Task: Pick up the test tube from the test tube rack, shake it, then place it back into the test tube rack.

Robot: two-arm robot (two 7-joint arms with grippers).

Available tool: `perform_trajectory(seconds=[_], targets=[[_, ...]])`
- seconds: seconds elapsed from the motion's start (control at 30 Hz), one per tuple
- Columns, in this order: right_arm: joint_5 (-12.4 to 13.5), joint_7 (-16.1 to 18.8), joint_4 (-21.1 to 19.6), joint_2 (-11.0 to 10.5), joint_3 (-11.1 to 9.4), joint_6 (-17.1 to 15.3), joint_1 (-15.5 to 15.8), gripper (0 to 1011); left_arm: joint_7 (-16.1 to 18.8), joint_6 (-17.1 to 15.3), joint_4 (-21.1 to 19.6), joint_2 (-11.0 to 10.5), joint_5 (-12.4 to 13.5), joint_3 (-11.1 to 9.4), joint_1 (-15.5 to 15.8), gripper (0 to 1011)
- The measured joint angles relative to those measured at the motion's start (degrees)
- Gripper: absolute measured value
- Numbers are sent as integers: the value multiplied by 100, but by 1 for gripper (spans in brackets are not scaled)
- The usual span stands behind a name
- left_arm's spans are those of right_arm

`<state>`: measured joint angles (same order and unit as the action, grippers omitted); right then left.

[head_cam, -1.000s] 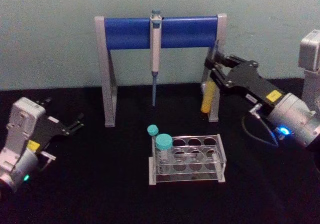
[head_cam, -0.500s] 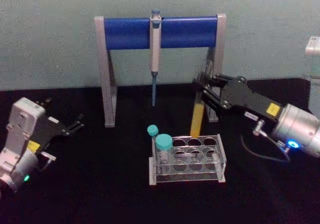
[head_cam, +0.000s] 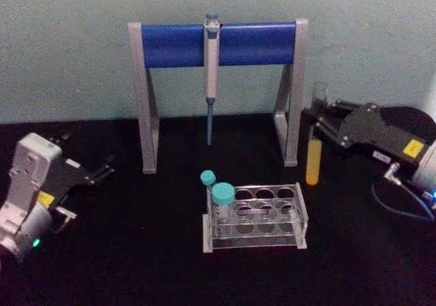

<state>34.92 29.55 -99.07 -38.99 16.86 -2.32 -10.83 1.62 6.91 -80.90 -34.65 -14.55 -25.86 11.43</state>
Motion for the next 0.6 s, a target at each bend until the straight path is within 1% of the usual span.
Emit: perform_trajectory(seconds=[0.13, 0.2, 0.23, 0.27, 0.3, 0.33, 0.4, 0.43, 0.47, 0.53, 0.6], targets=[[-193, -265, 61, 117, -9, 40, -28, 232, 0, 0, 0, 0, 0, 0, 0, 1001], [-368, -477, 171, 300, 2, 87, -108, 232, 0, 0, 0, 0, 0, 0, 0, 1001], [-368, -477, 171, 300, 2, 87, -108, 232, 0, 0, 0, 0, 0, 0, 0, 1001], [-442, -565, 234, 409, 14, 105, -154, 232, 0, 0, 0, 0, 0, 0, 0, 1001], [-475, -617, 275, 466, 21, 118, -179, 232, 0, 0, 0, 0, 0, 0, 0, 1001], [-538, -701, 354, 587, 43, 131, -232, 232, 0, 0, 0, 0, 0, 0, 0, 1001], [-601, -764, 430, 707, 72, 137, -290, 232, 0, 0, 0, 0, 0, 0, 0, 1001], [-646, -799, 503, 816, 101, 147, -339, 232, 0, 0, 0, 0, 0, 0, 0, 1002], [-658, -809, 543, 871, 114, 153, -362, 232, 0, 0, 0, 0, 0, 0, 0, 1001], [-667, -790, 635, 1011, 153, 174, -423, 232, 0, 0, 0, 0, 0, 0, 0, 1001], [-642, -729, 681, 1089, 167, 185, -451, 232, 0, 0, 0, 0, 0, 0, 0, 1001]])
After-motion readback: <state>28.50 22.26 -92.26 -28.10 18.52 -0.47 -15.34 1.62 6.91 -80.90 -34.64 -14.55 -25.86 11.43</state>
